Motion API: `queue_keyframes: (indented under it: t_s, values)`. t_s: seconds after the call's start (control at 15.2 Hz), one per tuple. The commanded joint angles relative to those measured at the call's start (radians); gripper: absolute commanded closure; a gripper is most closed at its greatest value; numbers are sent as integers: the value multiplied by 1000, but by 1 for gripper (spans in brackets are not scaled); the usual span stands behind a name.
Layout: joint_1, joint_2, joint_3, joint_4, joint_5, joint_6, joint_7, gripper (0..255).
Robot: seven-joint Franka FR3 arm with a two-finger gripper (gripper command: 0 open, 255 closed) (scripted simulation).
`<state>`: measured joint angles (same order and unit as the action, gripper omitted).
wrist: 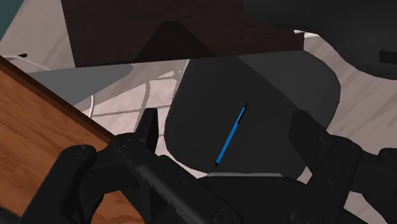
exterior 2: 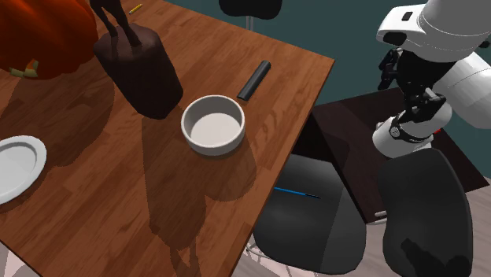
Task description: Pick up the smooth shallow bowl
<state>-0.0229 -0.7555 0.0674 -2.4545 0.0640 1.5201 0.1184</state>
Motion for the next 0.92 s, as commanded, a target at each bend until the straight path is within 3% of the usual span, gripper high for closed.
queue_keyframes:
  t_s: [0.0, 0.4, 0.86]
  values:
    - [0, 0, 0, 0, 0, 0, 0, 0]
    - [-18, 245, -3, 131, -18, 120, -9, 0]
    - [-33, 523, -6, 338, -38, 199, -11, 0]
